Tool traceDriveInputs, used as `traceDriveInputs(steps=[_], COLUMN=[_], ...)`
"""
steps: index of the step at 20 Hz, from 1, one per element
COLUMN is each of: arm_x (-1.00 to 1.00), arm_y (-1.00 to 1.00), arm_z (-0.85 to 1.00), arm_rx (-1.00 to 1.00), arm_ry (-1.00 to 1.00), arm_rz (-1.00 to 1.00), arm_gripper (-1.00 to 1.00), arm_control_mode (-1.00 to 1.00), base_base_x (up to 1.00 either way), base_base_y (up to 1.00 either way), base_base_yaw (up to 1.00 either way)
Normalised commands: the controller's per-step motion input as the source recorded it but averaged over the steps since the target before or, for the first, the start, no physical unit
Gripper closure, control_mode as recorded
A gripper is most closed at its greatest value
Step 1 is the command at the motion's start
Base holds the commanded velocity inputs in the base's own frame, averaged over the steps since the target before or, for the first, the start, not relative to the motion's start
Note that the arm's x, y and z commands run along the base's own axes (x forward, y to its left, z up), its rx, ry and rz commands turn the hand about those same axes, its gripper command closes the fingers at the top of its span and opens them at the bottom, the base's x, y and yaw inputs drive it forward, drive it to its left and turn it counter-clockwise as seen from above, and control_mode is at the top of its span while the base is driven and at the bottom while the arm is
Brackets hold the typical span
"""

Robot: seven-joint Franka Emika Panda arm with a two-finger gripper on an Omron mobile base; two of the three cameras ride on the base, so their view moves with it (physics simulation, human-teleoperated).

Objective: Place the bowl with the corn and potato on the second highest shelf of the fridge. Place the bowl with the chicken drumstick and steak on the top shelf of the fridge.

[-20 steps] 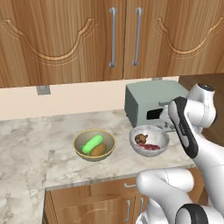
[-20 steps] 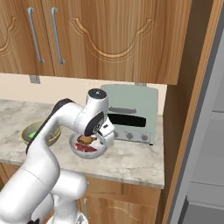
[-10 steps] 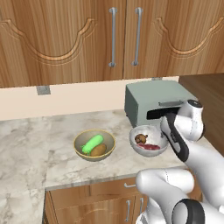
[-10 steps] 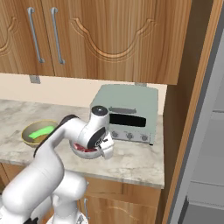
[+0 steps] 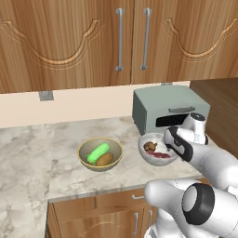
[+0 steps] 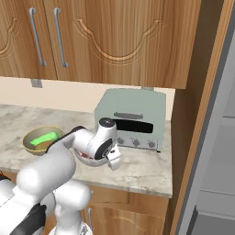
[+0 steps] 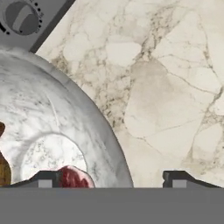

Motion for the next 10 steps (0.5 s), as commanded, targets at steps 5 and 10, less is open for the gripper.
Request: traceDriveInputs(steps=[5, 10], arm_x=[0.00, 0.00], arm_y=[0.00, 0.00], arm_z=[-0.02, 0.00], arm_rx=[0.00, 0.01], arm_ry=[0.00, 0.01], arm_rz=[0.00, 0.00], arm_gripper=[1.00, 1.00], arm_control_mode=[-1.00, -1.00], base_base_x=[0.00, 0.00], base_base_y=[0.00, 0.00], base_base_yaw=[0.00, 0.00])
